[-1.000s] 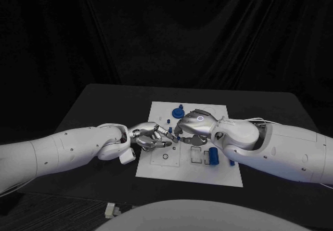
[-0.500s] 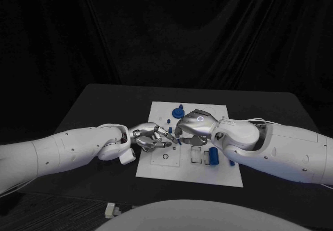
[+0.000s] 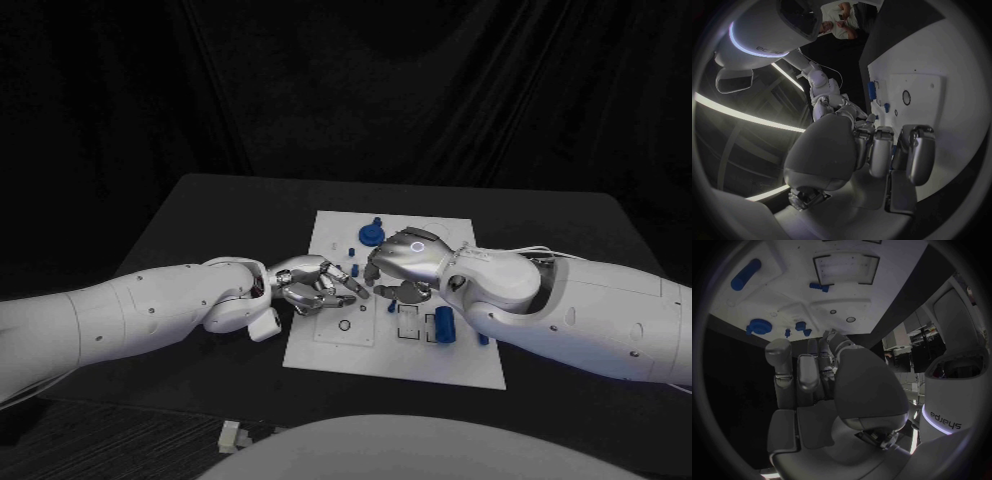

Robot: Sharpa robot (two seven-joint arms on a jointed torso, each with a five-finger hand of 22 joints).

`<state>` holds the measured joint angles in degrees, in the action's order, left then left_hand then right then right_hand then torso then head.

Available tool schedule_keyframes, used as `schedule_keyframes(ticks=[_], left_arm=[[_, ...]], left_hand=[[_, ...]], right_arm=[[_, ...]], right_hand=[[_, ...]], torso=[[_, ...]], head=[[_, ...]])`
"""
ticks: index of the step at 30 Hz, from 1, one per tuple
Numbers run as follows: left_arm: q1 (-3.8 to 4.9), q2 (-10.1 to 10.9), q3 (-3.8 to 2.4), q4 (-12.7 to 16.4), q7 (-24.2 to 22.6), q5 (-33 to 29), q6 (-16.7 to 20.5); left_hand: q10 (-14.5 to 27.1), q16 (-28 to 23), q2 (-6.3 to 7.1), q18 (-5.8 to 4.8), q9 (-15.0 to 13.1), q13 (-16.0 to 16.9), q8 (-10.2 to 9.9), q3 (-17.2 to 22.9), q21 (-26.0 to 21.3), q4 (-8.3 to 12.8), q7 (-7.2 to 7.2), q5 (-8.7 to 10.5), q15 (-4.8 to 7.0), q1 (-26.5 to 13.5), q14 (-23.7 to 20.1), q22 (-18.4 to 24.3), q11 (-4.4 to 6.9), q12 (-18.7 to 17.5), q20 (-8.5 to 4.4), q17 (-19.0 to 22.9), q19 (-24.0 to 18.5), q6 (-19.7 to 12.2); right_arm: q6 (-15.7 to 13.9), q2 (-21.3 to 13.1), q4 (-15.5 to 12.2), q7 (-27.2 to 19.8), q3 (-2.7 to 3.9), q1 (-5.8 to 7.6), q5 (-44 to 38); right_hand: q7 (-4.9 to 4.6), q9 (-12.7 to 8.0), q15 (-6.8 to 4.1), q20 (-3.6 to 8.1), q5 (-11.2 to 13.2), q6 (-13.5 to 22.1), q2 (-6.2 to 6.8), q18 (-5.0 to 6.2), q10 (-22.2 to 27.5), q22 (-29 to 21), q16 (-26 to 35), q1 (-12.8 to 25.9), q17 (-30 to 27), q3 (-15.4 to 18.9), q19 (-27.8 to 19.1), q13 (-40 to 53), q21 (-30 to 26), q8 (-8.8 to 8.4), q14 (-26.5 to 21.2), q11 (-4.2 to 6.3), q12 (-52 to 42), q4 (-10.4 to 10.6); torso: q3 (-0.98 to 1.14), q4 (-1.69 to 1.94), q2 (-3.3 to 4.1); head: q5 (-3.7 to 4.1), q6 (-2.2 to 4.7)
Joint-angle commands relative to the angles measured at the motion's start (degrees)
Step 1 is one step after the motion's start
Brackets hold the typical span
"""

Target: Assemble the parts on the task board

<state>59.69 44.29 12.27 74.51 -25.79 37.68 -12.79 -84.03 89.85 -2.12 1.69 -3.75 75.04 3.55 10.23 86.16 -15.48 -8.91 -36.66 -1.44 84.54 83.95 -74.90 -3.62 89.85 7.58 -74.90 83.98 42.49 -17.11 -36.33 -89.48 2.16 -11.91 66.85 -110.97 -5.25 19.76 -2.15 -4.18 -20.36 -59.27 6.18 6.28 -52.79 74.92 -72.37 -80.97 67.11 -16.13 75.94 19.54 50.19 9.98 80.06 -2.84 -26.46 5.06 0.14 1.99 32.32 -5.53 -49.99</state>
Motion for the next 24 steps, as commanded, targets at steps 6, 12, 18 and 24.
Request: schedule_keyframes(ticks=[6,12,18,24], left_arm=[[-0.1,0.94,-0.05,0.42,-0.78,-0.19,0.14],[-0.1,2.11,-0.05,1.58,-1.9,-0.19,1.29],[-0.1,3.35,-0.05,2.62,-2.75,-0.19,2.24],[-0.1,4.07,-0.05,3.13,-2.78,-0.19,2.4]], left_hand=[[-5.97,0.15,-0.04,-0.12,-0.2,14.96,0.47,0.55,-0.36,-0.03,0.1,0.23,-0.29,0.33,6.05,-13.01,-0.45,0.15,0.5,-15.1,-0.08,1.48],[-5.97,0.15,-0.07,-0.14,-0.34,14.96,0.75,0.9,-0.32,0.1,-0.1,0.15,-0.35,0.41,6.05,-13.03,-0.56,0.15,0.54,-15.1,-0.04,2.72],[-5.97,0.15,-0.07,-0.16,-0.38,14.96,0.87,1.11,-0.28,0.2,-0.22,0.11,-0.41,0.46,6.05,-13.05,-0.66,0.15,0.58,-15.1,0.0,3.03],[-5.97,0.15,-0.07,-0.16,-0.39,14.96,0.89,1.15,-0.26,0.22,-0.25,0.1,-0.43,0.47,6.05,-13.06,-0.68,0.15,0.59,-15.1,0.03,3.09]], right_arm=[[1.34,-0.21,0.44,1.03,0.03,-0.13,-0.22],[5.82,-0.29,0.87,2.53,0.03,-0.14,-0.22],[9.42,0.04,1.0,3.83,0.03,-0.53,-0.41],[10.73,0.59,1.34,5.28,0.03,-1.12,-1.53]], right_hand=[[-0.88,-0.13,0.28,-0.08,0.82,1.68,0.25,0.7,-0.18,5.79,0.35,0.23,-0.65,0.03,0.03,0.01,-0.92,-0.86,0.09,-0.49,-0.17,-0.22],[-1.2,-1.34,0.48,-0.46,5.52,2.77,0.76,1.35,-5.05,4.9,2.39,0.19,-2.99,0.17,-1.95,2.64,-5.16,-2.69,-1.75,0.05,-4.73,-0.15],[-0.62,-3.29,-0.06,-0.08,7.66,0.91,1.27,1.24,-12.76,5.16,1.13,0.79,-1.52,1.71,-1.77,30.07,-4.99,-4.28,-1.28,1.53,-32.76,0.47],[-0.14,-5.3,0.09,0.21,10.1,-0.96,0.5,-0.35,-37.21,7.44,-17.63,1.89,22.89,5.2,2.03,70.46,6.28,-5.73,9.94,2.14,-63.54,2.03]], torso=[[-0.01,0.0,-0.01],[-0.01,0.0,-0.03],[-0.02,0.01,-0.01],[-0.02,0.01,-0.01]], head=[[0.04,-0.01],[-0.1,-0.01],[-0.09,-0.01],[-0.26,-0.01]])
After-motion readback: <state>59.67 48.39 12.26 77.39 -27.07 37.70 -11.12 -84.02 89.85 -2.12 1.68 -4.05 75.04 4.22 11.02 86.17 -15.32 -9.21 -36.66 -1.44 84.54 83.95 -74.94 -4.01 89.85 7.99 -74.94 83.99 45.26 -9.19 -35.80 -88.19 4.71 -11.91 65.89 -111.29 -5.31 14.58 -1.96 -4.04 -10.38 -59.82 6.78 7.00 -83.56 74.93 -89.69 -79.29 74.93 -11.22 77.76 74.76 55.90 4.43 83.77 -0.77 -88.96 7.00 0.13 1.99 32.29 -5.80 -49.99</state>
